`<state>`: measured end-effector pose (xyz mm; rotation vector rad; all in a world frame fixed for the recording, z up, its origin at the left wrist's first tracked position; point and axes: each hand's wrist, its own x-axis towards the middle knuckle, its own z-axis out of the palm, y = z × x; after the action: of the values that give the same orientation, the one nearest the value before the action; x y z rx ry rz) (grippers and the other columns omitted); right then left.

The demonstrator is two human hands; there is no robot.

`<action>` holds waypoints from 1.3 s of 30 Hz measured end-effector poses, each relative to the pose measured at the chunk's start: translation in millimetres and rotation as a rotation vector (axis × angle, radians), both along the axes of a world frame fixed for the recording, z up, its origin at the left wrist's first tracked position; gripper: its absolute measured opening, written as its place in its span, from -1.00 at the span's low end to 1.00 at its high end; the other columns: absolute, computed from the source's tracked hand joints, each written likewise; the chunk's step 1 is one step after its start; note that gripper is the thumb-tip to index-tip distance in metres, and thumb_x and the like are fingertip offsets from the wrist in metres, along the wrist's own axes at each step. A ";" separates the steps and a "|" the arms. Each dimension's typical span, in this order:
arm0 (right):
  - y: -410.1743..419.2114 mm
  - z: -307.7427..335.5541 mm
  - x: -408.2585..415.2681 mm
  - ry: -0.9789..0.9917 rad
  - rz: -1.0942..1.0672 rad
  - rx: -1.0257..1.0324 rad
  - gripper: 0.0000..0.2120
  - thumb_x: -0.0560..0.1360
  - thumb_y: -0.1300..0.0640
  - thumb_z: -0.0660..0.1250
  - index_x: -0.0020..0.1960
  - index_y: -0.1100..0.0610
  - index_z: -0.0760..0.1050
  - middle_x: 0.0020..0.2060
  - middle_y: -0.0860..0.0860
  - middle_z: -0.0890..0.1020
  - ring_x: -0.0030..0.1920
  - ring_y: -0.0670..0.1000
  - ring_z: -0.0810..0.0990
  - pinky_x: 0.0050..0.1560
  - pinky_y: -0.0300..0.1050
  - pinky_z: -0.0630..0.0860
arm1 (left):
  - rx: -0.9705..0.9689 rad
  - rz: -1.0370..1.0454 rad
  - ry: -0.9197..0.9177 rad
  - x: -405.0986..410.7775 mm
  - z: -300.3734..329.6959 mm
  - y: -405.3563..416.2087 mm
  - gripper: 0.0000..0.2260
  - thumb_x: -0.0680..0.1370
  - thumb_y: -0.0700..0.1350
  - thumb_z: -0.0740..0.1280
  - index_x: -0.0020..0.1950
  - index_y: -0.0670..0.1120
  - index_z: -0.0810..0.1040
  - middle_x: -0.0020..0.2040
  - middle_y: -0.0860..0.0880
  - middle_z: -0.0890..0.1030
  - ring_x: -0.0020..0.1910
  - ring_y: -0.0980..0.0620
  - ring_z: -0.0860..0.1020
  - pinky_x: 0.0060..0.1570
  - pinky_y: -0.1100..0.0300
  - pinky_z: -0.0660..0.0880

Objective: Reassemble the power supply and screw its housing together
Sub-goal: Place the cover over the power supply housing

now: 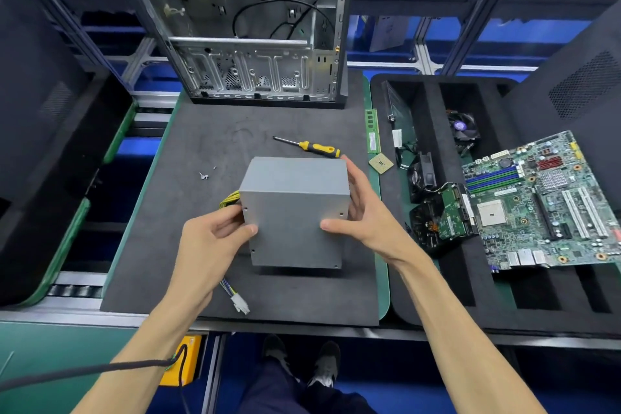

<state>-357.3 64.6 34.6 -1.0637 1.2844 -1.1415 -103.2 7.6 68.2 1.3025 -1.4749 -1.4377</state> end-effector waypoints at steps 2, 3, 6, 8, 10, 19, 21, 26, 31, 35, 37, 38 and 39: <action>3.9 1.1 -0.4 0.019 0.020 -0.001 0.07 0.32 0.13 0.61 0.64 -0.02 0.04 0.53 -0.08 0.36 0.54 -0.05 0.31 0.55 0.25 0.22 | -0.014 0.006 -0.024 0.6 -0.5 8.3 -0.48 0.49 -0.37 0.44 -0.06 0.33 0.71 0.02 0.17 0.73 0.09 0.21 0.67 0.00 0.47 0.52; 6.4 0.9 -0.1 0.040 0.021 -0.006 0.05 0.32 0.13 0.61 0.63 -0.03 0.06 0.52 -0.08 0.36 0.54 -0.04 0.31 0.55 0.28 0.22 | -0.016 -0.001 -0.046 2.3 0.9 11.0 -0.51 0.50 -0.35 0.44 -0.06 0.33 0.71 0.02 0.17 0.73 0.09 0.22 0.67 0.00 0.48 0.51; 14.1 0.1 1.7 0.128 0.028 -0.034 -0.02 0.35 0.14 0.60 0.58 -0.10 0.09 0.53 -0.09 0.32 0.56 -0.05 0.27 0.58 0.16 0.18 | 0.015 -0.089 -0.142 12.1 9.8 10.5 -0.66 0.54 -0.23 0.45 -0.06 0.27 0.73 -0.01 0.15 0.74 0.06 0.19 0.69 0.05 0.35 0.56; 18.4 -0.5 3.2 0.171 0.038 -0.044 -0.03 0.36 0.14 0.59 0.57 -0.12 0.08 0.52 -0.08 0.32 0.56 -0.03 0.27 0.59 0.08 0.18 | 0.103 -0.158 -0.240 17.7 22.9 6.4 -0.82 0.57 -0.10 0.44 -0.11 0.19 0.75 -0.06 0.13 0.75 0.00 0.13 0.71 0.08 0.17 0.61; 22.2 -0.9 4.3 0.190 0.045 -0.045 -0.03 0.36 0.15 0.59 0.56 -0.13 0.07 0.50 -0.03 0.33 0.54 0.00 0.29 0.58 0.07 0.19 | 0.160 -0.231 -0.409 22.0 39.3 0.7 -0.84 0.57 0.00 0.43 -0.17 0.04 0.77 -0.16 0.06 0.75 -0.12 0.09 0.73 -0.05 0.11 0.67; 30.1 1.6 8.4 0.214 0.073 -0.073 -0.02 0.35 0.29 0.56 0.55 -0.07 0.05 0.48 0.02 0.32 0.54 -0.02 0.28 0.58 0.05 0.18 | -0.162 0.024 -0.427 5.7 56.4 -17.2 -0.83 0.53 0.11 0.44 -0.09 0.03 0.62 -0.16 0.11 0.67 -0.25 0.27 0.57 -0.17 0.32 0.42; 32.5 2.1 9.3 0.215 0.084 -0.080 -0.03 0.35 0.30 0.55 0.54 -0.08 0.04 0.48 0.02 0.30 0.53 -0.03 0.28 0.58 0.02 0.18 | -0.027 -0.052 -0.395 -7.7 45.4 -20.9 -0.71 0.51 0.15 0.44 0.14 0.04 0.60 0.02 0.17 0.65 -0.06 0.37 0.58 -0.12 0.39 0.42; 37.9 1.2 11.4 0.225 0.107 -0.077 -0.03 0.34 0.31 0.53 0.50 -0.17 0.04 0.47 -0.03 0.28 0.52 -0.07 0.29 0.53 -0.13 0.24 | 0.151 -0.188 -0.285 -15.6 30.8 -25.0 -0.78 0.52 0.11 0.46 0.11 0.06 0.65 -0.05 0.19 0.73 -0.09 0.26 0.68 -0.22 0.43 0.52; 43.4 -1.3 14.5 0.207 0.167 -0.015 -0.01 0.35 0.29 0.51 0.52 -0.20 0.00 0.42 -0.23 0.28 0.45 -0.21 0.33 0.29 -0.42 0.34 | 0.210 -0.240 -0.199 -8.6 32.9 -21.5 -0.81 0.51 0.00 0.49 0.11 0.03 0.69 -0.04 0.09 0.75 -0.06 0.12 0.72 -0.17 0.31 0.59; 42.4 -1.2 15.3 0.173 0.208 0.023 0.02 0.39 0.14 0.60 0.55 -0.18 -0.04 0.36 -0.41 0.29 0.41 -0.32 0.34 0.27 -0.47 0.33 | 0.222 -0.212 -0.162 -8.4 32.1 -18.7 -0.81 0.50 -0.04 0.51 0.09 0.02 0.70 -0.04 0.07 0.75 -0.09 0.12 0.72 -0.24 0.38 0.57; 34.3 5.9 16.1 0.068 0.155 0.104 -0.17 0.42 -0.04 0.50 0.51 -0.21 0.09 0.45 -0.28 0.32 0.41 -0.28 0.38 0.36 -0.35 0.36 | 0.228 -0.214 -0.141 -8.3 32.3 -18.4 -0.82 0.49 -0.05 0.51 0.09 0.02 0.71 -0.04 0.06 0.75 -0.08 0.11 0.72 -0.24 0.38 0.57; 29.6 9.3 16.7 -0.001 0.082 0.152 -0.33 0.44 -0.10 0.41 0.46 -0.21 0.20 0.48 -0.19 0.36 0.40 -0.25 0.41 0.42 -0.25 0.35 | 0.228 -0.218 -0.136 -7.8 32.2 -18.4 -0.82 0.49 -0.05 0.52 0.08 0.03 0.72 -0.04 0.06 0.75 -0.07 0.10 0.72 -0.23 0.38 0.58; 26.5 9.9 16.8 -0.062 0.017 0.192 -0.46 0.46 -0.16 0.34 0.41 -0.18 0.30 0.48 -0.11 0.41 0.39 -0.20 0.44 0.46 -0.16 0.34 | 0.232 -0.223 -0.133 -7.5 32.5 -18.2 -0.83 0.49 -0.05 0.52 0.07 0.05 0.72 -0.03 0.06 0.75 -0.06 0.10 0.72 -0.23 0.38 0.58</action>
<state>-340.4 91.2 44.4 -0.8893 1.3051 -1.0085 -110.8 -10.6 100.7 1.4316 -1.6190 -1.7375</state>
